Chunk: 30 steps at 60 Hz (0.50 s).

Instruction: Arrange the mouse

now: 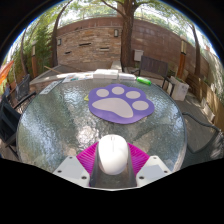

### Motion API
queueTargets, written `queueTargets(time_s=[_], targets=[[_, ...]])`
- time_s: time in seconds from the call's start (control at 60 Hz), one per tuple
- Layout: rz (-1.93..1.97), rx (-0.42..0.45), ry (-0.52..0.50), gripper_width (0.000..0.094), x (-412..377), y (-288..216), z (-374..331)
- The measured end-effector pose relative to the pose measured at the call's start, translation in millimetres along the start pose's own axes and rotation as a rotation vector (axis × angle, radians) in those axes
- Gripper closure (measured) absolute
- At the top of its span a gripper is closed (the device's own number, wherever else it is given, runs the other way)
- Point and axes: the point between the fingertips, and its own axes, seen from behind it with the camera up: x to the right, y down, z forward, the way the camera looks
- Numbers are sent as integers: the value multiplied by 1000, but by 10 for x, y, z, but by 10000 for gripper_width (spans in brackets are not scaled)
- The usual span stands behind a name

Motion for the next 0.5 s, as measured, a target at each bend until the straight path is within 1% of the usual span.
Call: queueTargets(time_s=[0.05, 0.133, 0.233, 0.25, 0.317, 0.367, 0.45, 0.5], targets=[[-18, -3, 12, 518, -7, -10, -2], [-20, -32, 29, 574, -17, 15, -33], [-10, -20, 39, 577, -59, -86, -192], [-10, -14, 39, 595, -74, -113, -239], [-4, 26, 47, 596, -114, -320, -473], [16, 49, 33, 597, -186, -508, -656], [34, 120, 21, 596, -251, -1016, -928], [38, 187, 10, 597, -227, -1422, -997]])
